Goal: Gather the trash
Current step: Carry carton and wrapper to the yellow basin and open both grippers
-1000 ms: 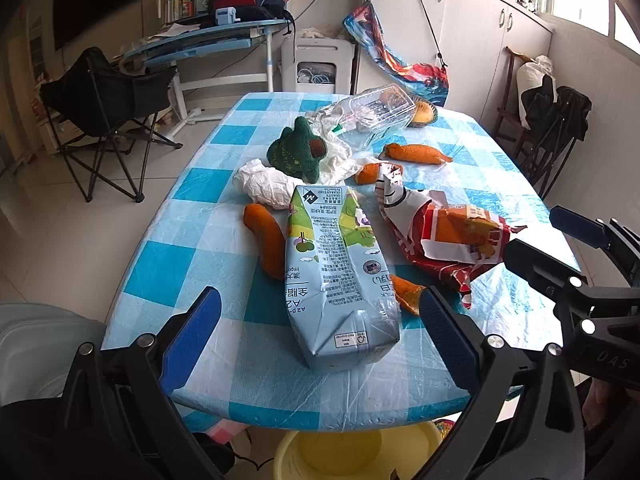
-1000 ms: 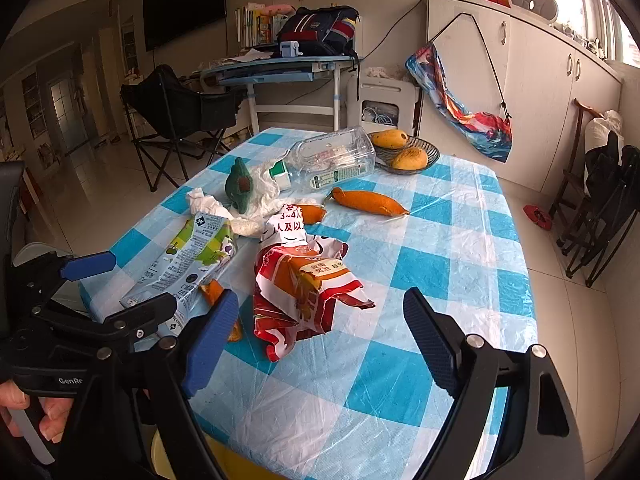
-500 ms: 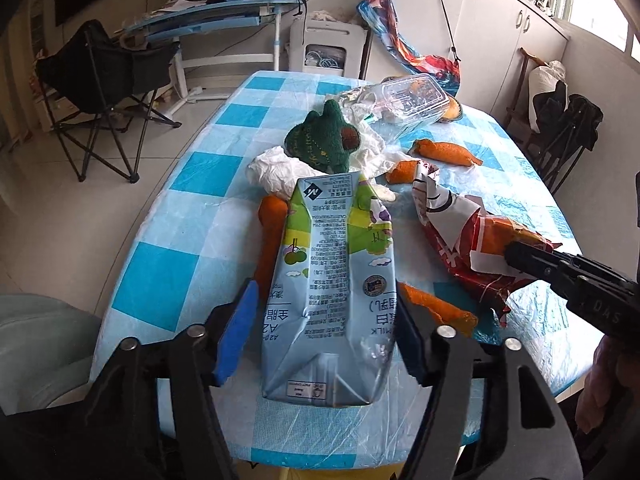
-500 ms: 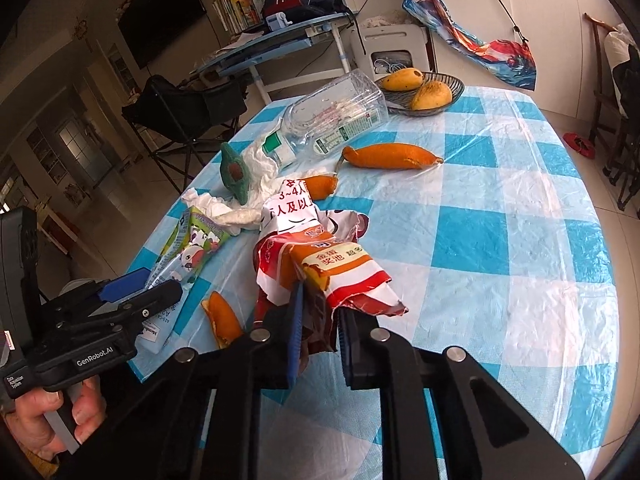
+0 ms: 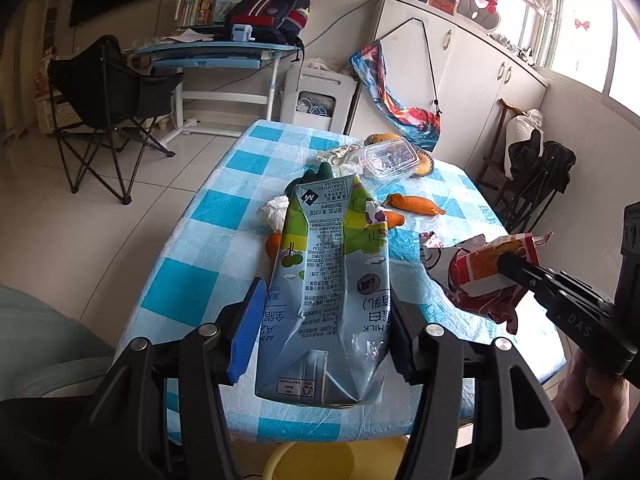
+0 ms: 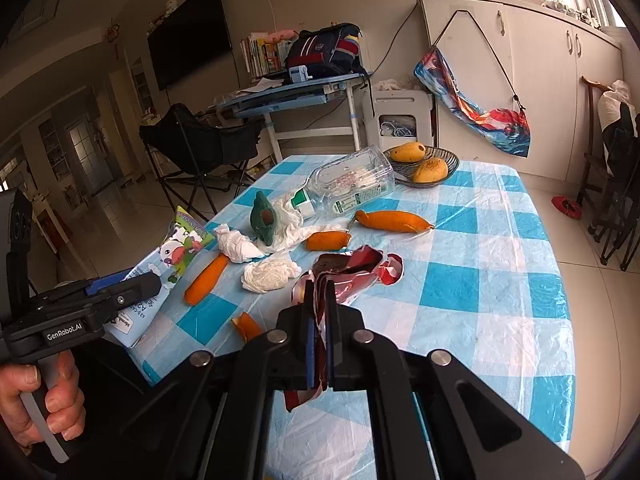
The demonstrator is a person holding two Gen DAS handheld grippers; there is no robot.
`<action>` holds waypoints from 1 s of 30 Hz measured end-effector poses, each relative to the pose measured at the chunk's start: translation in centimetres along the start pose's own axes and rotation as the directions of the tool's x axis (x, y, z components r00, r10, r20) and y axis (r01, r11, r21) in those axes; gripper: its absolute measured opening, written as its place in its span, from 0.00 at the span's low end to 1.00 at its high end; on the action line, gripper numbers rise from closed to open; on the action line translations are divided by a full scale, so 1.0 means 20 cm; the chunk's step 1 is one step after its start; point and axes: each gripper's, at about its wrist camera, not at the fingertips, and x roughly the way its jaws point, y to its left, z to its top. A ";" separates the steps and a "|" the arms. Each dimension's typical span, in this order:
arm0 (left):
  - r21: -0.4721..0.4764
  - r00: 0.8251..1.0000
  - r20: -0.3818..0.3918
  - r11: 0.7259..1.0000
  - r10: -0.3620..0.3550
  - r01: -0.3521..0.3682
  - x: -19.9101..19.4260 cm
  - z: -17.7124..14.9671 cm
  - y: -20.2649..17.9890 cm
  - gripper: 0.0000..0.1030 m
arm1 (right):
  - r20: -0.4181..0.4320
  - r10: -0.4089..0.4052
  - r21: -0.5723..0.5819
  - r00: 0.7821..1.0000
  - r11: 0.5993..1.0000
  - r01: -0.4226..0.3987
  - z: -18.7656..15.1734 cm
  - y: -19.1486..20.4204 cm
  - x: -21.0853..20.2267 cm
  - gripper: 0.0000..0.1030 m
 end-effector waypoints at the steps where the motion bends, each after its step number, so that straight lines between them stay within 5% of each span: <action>1: -0.005 1.000 0.004 1.000 0.000 0.000 -0.02 -0.01 0.01 0.52 | 0.012 -0.006 -0.003 1.000 1.000 0.006 0.00 0.00 -0.02 0.04; 18: -0.048 1.000 0.031 0.999 -0.005 0.007 -0.27 -0.16 0.14 0.52 | 0.138 0.004 -0.083 0.990 0.996 0.008 -0.15 0.28 -0.42 0.04; 30: -0.073 0.999 0.046 0.997 -0.016 0.020 -0.39 -0.21 0.19 0.52 | -0.036 0.130 -0.050 0.991 0.990 -0.131 -0.43 0.46 -0.49 0.04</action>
